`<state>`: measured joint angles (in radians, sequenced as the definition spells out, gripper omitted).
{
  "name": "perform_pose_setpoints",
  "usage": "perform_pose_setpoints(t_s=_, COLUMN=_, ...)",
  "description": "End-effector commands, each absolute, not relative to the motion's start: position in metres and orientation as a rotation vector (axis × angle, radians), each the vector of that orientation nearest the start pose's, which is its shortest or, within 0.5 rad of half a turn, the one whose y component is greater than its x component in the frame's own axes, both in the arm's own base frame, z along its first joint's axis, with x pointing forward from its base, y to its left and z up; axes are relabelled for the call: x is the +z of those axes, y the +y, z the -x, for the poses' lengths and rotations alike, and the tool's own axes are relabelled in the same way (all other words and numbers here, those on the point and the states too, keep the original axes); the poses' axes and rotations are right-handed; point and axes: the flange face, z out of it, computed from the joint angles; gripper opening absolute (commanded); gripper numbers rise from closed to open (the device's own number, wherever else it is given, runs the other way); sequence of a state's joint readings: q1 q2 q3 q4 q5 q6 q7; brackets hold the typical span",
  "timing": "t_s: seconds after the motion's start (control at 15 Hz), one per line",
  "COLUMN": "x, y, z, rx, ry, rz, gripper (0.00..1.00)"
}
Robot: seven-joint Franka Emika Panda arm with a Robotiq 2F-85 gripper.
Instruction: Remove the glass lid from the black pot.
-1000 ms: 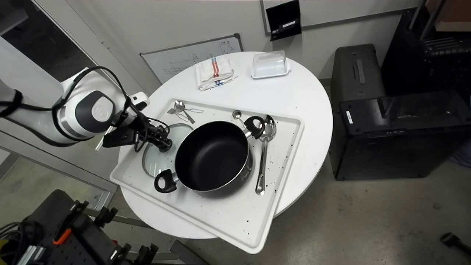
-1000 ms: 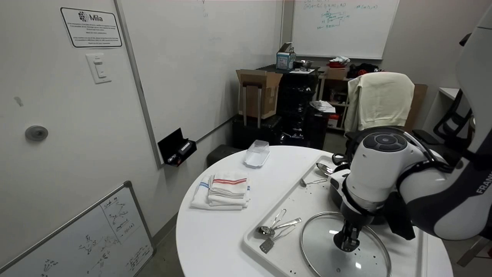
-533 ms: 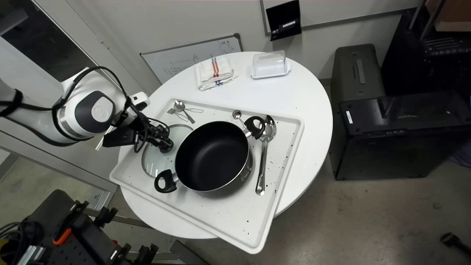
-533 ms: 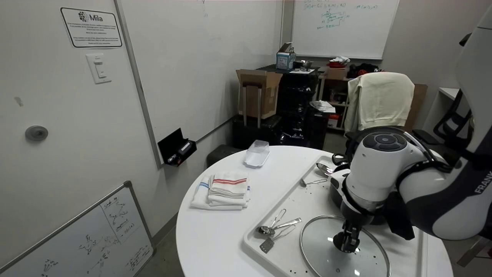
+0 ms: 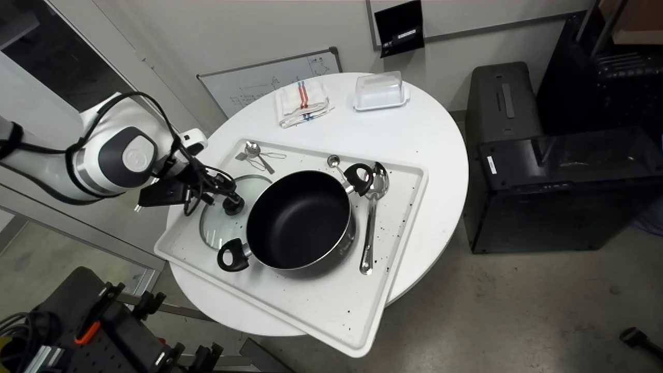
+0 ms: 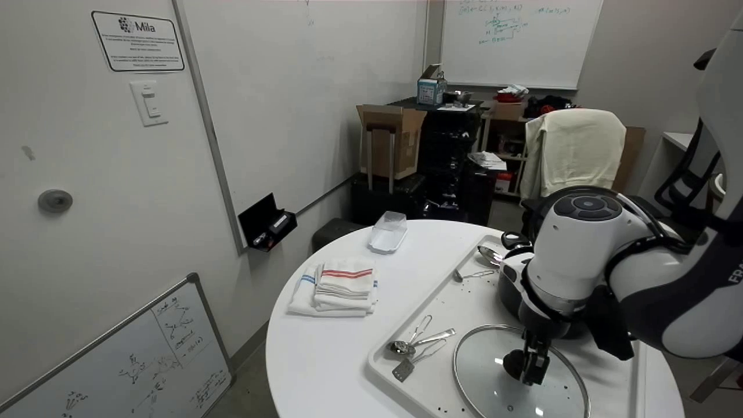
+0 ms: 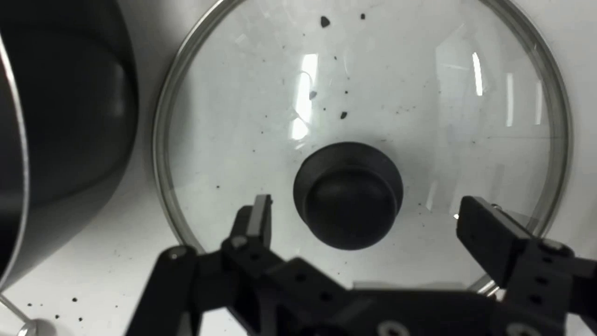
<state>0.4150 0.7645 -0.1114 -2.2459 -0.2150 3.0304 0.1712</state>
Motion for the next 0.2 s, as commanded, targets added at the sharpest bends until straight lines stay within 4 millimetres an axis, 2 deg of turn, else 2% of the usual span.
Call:
perform_pose_setpoints(t_s=0.0, x=0.053, y=0.152, z=-0.461, rx=-0.075, ry=-0.611, rz=3.133, gripper=1.00)
perform_pose_setpoints(t_s=0.13, x=0.065, y=0.151, z=-0.454, rx=-0.070, ry=-0.616, rz=3.115, gripper=1.00)
